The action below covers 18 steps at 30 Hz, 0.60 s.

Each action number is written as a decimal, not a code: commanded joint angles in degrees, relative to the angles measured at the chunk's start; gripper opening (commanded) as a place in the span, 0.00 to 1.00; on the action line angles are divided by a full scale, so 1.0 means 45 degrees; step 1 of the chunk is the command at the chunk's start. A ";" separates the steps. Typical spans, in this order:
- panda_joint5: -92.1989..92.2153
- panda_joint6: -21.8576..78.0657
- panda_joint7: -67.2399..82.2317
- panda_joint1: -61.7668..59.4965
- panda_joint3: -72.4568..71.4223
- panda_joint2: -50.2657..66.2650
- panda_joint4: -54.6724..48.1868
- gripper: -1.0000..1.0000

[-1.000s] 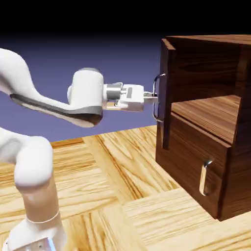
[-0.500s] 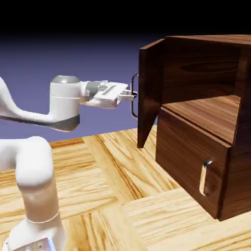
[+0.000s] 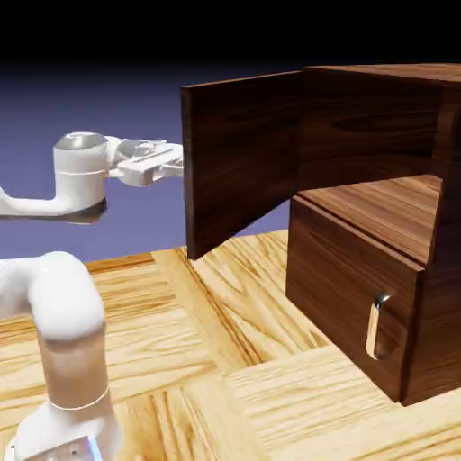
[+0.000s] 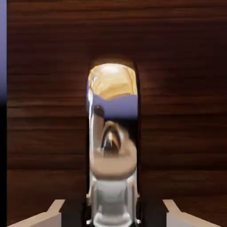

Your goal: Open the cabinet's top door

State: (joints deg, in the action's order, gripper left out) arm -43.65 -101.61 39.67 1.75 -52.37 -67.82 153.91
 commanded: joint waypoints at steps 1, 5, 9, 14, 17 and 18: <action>0.0355 0.0532 0.0011 -0.0262 -0.0460 0.0166 -0.0457 0.00; 0.1477 0.2453 0.0077 -0.1513 -0.2055 0.0670 -0.2303 0.00; 0.2301 0.4105 0.0205 -0.2959 -0.3398 0.0943 -0.4149 0.00; 0.3079 0.5944 0.0475 -0.4879 -0.4802 0.0989 -0.6457 0.00; 0.3446 0.6968 0.0696 -0.6041 -0.5506 0.0887 -0.7841 0.00; 0.3554 0.7299 0.0778 -0.6425 -0.5719 0.0836 -0.8303 0.00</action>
State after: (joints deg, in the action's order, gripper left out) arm -27.65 -68.71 43.18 -27.16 -78.06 -64.07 116.53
